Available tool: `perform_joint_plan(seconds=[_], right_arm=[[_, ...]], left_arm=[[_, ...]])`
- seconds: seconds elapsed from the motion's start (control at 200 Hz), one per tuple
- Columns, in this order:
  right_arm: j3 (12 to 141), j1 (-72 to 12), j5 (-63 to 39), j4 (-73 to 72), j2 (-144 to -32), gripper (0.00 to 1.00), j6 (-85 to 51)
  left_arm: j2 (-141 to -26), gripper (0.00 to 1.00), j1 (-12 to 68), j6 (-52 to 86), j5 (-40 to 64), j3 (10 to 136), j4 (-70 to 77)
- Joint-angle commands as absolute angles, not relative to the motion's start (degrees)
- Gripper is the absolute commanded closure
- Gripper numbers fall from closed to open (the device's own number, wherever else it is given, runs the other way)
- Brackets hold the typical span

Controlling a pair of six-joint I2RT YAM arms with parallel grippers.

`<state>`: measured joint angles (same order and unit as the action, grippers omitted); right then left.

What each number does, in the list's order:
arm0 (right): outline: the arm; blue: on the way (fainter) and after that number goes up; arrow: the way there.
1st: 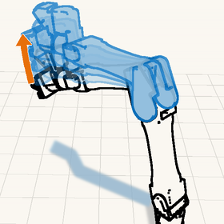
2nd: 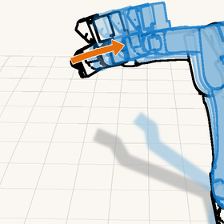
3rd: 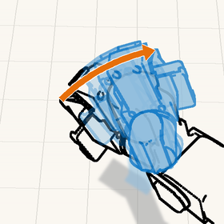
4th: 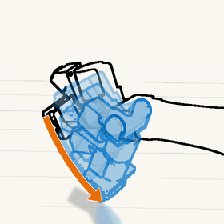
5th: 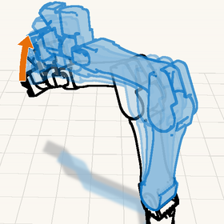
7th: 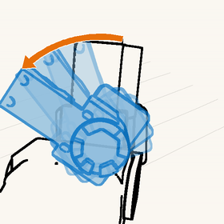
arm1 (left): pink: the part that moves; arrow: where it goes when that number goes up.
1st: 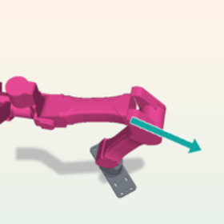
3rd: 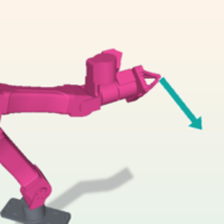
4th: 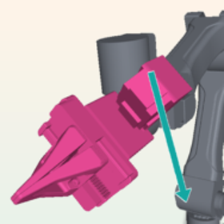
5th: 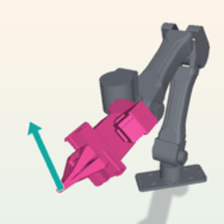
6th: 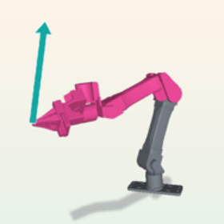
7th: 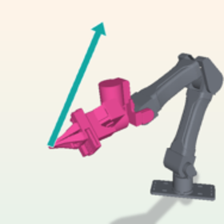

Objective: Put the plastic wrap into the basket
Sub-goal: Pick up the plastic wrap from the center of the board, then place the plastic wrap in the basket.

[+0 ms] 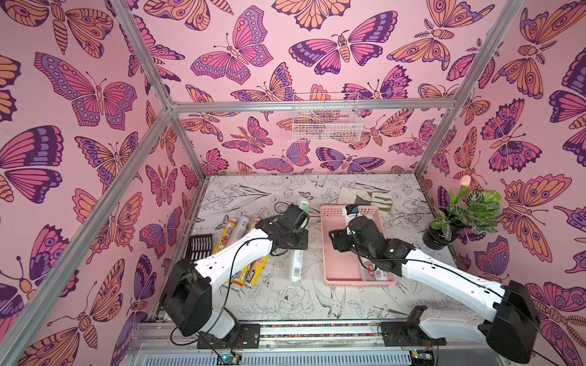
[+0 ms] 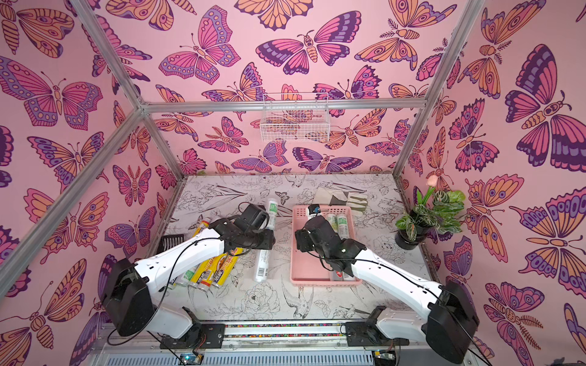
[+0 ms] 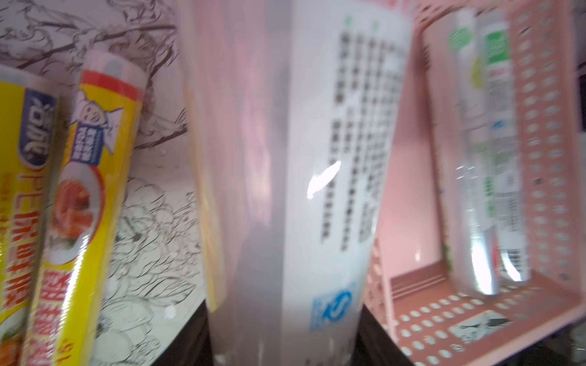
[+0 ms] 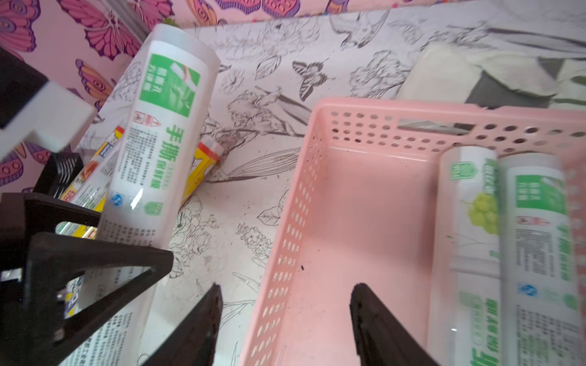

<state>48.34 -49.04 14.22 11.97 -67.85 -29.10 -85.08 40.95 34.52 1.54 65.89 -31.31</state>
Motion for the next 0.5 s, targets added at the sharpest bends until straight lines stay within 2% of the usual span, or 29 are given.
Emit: perform_joint_plan(seconds=[0.0, 0.1, 0.496], right_arm=[[46.1, -47.42, 19.79, 10.19, -64.19, 0.32, -31.49], [44.25, -44.48, 17.54, 10.77, -61.58, 0.32, -33.39], [38.65, -35.31, 13.09, 15.29, -52.99, 0.31, -38.14]], left_arm=[[-85.7, 0.71, 41.22, 40.99, 10.08, 65.63, -14.58], [-89.91, 0.74, 41.96, 44.82, 14.13, 67.61, -8.21], [-106.74, 0.74, 46.79, 52.54, 20.63, 77.73, -4.61]])
